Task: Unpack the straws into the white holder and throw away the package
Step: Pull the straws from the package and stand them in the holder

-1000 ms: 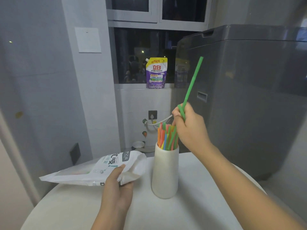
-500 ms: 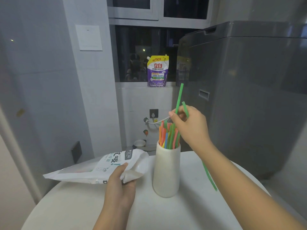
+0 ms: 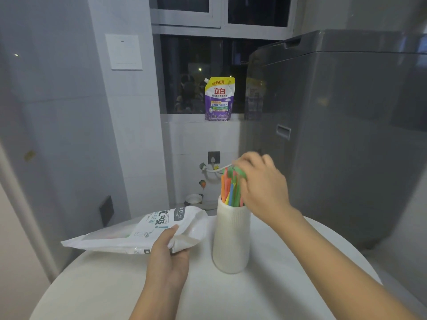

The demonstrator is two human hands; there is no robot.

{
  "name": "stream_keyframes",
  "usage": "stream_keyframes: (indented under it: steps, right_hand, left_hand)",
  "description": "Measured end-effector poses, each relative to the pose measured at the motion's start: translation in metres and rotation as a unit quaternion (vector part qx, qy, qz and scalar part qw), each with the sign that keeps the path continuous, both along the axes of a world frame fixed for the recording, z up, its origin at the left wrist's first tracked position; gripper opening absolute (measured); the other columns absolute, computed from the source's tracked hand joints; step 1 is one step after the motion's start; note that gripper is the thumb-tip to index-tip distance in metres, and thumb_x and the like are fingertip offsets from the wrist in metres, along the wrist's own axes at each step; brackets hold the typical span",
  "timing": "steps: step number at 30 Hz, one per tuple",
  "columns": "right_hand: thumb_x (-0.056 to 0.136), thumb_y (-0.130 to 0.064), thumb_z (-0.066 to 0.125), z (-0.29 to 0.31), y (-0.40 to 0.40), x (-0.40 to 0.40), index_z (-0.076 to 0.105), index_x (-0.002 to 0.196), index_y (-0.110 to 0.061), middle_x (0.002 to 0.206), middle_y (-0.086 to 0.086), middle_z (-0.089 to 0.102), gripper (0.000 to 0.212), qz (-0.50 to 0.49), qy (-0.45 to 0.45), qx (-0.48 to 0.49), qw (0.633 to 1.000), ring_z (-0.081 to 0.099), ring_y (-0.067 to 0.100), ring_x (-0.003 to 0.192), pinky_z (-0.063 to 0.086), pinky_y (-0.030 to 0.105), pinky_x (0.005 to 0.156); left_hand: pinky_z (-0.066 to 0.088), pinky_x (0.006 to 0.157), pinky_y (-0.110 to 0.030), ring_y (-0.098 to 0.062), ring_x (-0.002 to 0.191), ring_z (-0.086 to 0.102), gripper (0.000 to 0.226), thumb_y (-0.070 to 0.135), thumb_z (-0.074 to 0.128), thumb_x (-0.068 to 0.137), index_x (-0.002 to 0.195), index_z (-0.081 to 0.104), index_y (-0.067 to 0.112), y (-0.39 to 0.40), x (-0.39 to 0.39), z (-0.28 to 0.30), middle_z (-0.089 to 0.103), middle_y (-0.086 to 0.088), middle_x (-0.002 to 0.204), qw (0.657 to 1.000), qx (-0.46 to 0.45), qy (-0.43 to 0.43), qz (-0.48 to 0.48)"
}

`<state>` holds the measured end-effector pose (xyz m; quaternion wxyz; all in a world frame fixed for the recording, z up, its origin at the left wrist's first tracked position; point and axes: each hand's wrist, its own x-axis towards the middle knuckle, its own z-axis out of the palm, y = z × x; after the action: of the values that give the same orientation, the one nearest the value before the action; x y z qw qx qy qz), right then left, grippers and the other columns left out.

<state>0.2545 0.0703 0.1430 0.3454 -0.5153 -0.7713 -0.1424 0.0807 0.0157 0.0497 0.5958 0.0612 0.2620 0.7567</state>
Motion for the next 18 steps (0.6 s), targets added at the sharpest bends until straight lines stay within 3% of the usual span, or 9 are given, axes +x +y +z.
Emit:
stream_keyframes:
  steps: [2,5,7,9,11,13,15,18]
  right_hand:
    - [0.094,-0.023,0.041,-0.01,0.001,0.001,0.048,0.132,-0.024,0.133,-0.006,0.05,0.039,0.017,-0.036,-0.029,0.999,0.034,0.017,0.119,0.019,0.029,0.097]
    - [0.097,-0.023,0.038,-0.01,-0.001,-0.001,0.032,0.143,-0.02,0.149,-0.004,0.035,0.047,0.059,0.025,-0.027,0.998,0.019,0.013,0.14,0.004,0.024,0.109]
    - [0.099,-0.026,0.034,-0.01,0.0,-0.001,0.028,0.145,-0.021,0.152,-0.005,0.03,0.047,0.079,0.005,-0.065,0.995,0.016,0.011,0.143,0.003,0.023,0.112]
    - [0.099,-0.026,0.032,-0.007,-0.001,-0.001,0.042,0.138,-0.021,0.146,-0.003,0.041,0.04,0.087,-0.012,-0.091,0.992,0.028,0.015,0.139,0.009,0.029,0.114]
    - [0.099,-0.028,0.032,0.004,-0.005,0.001,0.059,0.122,-0.015,0.13,0.003,0.057,0.038,0.071,0.069,-0.039,0.994,0.042,0.023,0.127,0.027,0.034,0.105]
    - [0.097,-0.036,0.026,0.023,-0.01,0.003,0.067,0.096,-0.013,0.1,0.006,0.065,0.047,0.014,0.15,0.042,0.988,0.051,0.025,0.1,0.037,0.034,0.079]
    - [0.096,-0.045,0.019,0.044,-0.011,0.007,0.065,0.072,-0.02,0.076,-0.001,0.061,0.058,-0.012,0.213,0.021,0.977,0.055,0.019,0.075,0.035,0.031,0.062]
    - [0.098,-0.048,0.02,0.068,-0.01,0.01,0.058,0.054,-0.02,0.053,-0.005,0.058,0.064,0.032,0.301,-0.022,0.953,0.057,0.009,0.058,0.041,0.024,0.058]
  left_hand:
    - [0.056,0.069,-0.028,-0.017,0.091,0.063,0.037,-0.006,0.047,0.088,0.122,0.054,0.007,0.0,-0.001,0.0,0.066,-0.004,0.095,1.0,0.001,-0.002,-0.002]
    - [0.056,0.072,-0.029,-0.018,0.094,0.064,0.04,-0.006,0.048,0.088,0.125,0.054,0.007,0.0,-0.002,0.0,0.067,-0.004,0.098,1.0,0.003,-0.008,0.004]
    - [0.057,0.071,-0.03,-0.018,0.093,0.064,0.04,-0.006,0.048,0.088,0.125,0.054,0.008,0.001,-0.002,-0.001,0.067,-0.004,0.098,1.0,0.003,-0.01,0.01]
    - [0.057,0.07,-0.029,-0.018,0.093,0.064,0.039,-0.006,0.048,0.088,0.124,0.054,0.008,0.001,-0.003,0.0,0.067,-0.004,0.097,1.0,0.004,-0.009,0.008]
    - [0.058,0.069,-0.029,-0.017,0.09,0.064,0.036,-0.006,0.048,0.088,0.12,0.056,0.008,0.001,-0.003,0.0,0.067,-0.004,0.094,1.0,0.004,-0.012,0.006]
    - [0.058,0.06,-0.025,-0.015,0.083,0.062,0.032,-0.006,0.047,0.088,0.115,0.054,0.008,0.0,-0.002,-0.001,0.064,-0.002,0.087,1.0,0.006,-0.014,0.002]
    - [0.056,0.055,-0.021,-0.014,0.079,0.06,0.027,-0.006,0.047,0.089,0.11,0.055,0.008,0.0,-0.002,-0.001,0.06,-0.002,0.084,1.0,0.005,-0.01,-0.003]
    - [0.054,0.054,-0.02,-0.011,0.069,0.064,0.02,-0.006,0.047,0.088,0.093,0.059,0.009,-0.001,-0.003,0.0,0.062,0.0,0.077,1.0,-0.002,-0.005,-0.003]
